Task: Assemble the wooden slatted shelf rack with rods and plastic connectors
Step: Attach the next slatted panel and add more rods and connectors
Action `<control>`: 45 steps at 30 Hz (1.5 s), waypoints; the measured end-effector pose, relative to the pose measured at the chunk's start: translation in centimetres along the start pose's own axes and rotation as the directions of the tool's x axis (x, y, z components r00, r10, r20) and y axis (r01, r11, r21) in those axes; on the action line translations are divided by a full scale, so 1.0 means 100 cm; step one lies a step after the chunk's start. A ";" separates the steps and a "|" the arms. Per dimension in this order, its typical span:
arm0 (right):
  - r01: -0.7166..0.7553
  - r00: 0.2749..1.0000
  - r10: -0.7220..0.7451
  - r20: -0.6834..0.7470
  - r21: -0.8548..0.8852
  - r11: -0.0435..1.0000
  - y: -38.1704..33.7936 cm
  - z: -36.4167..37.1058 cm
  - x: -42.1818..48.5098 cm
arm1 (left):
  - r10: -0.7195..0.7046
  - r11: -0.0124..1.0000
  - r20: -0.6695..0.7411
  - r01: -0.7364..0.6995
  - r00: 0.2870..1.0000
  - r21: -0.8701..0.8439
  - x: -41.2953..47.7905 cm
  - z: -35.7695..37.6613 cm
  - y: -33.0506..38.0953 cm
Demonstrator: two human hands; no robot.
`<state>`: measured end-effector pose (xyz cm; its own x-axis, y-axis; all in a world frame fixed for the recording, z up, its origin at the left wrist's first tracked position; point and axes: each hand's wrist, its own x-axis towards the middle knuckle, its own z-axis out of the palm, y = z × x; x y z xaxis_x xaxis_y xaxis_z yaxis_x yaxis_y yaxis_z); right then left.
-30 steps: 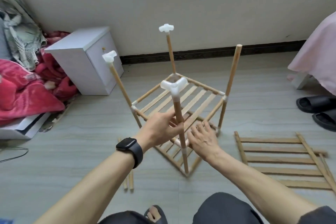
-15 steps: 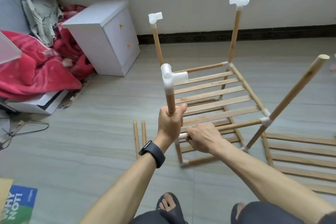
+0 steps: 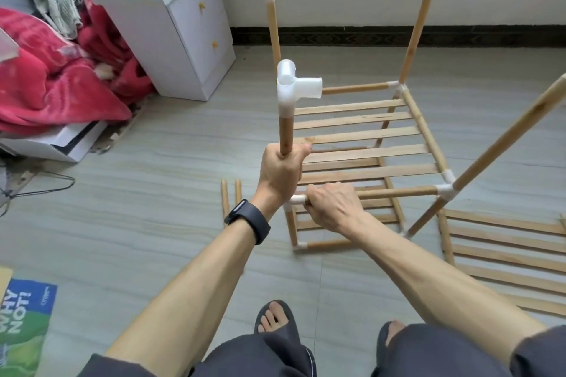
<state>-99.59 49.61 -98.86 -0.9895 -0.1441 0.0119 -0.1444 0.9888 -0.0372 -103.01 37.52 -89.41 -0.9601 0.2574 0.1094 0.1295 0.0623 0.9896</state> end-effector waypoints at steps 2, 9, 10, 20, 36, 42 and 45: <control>-0.018 1.000 0.018 -0.003 0.010 1.000 -0.003 0.001 0.004 | 0.000 1.000 -0.002 0.000 1.000 0.012 0.005 -0.005 -0.002; -0.035 0.999 0.035 0.038 0.011 0.999 -0.005 0.000 0.008 | -0.026 1.000 -0.014 0.025 1.000 -0.012 0.009 -0.011 -0.006; -0.043 0.998 0.043 0.042 0.010 0.999 -0.007 -0.001 0.011 | -0.031 0.999 -0.027 0.030 0.999 -0.017 0.011 -0.012 -0.005; -0.045 0.999 0.045 0.014 0.020 0.999 -0.012 -0.004 0.016 | -0.042 0.996 -0.080 0.036 0.996 -0.083 0.019 -0.019 -0.004; -0.075 0.996 0.077 -0.049 0.039 0.996 -0.010 -0.001 0.009 | 0.006 0.926 0.020 -0.013 1.000 0.378 0.012 -0.045 -0.008; -0.059 0.992 0.047 -0.119 -0.093 0.994 -0.014 0.000 0.012 | -0.059 0.890 -0.325 0.197 0.944 0.411 -0.051 -0.137 -0.074; -0.095 0.990 0.079 -0.119 -0.129 0.987 -0.025 0.007 0.013 | -0.321 0.655 -0.423 0.522 0.847 0.547 -0.109 -0.182 -0.136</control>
<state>-100.56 46.94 -99.42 -0.9901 -0.0596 0.1274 -0.0481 0.9946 0.0914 -98.80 16.36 -102.35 -0.9599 -0.2100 -0.1859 -0.2803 0.7027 0.6539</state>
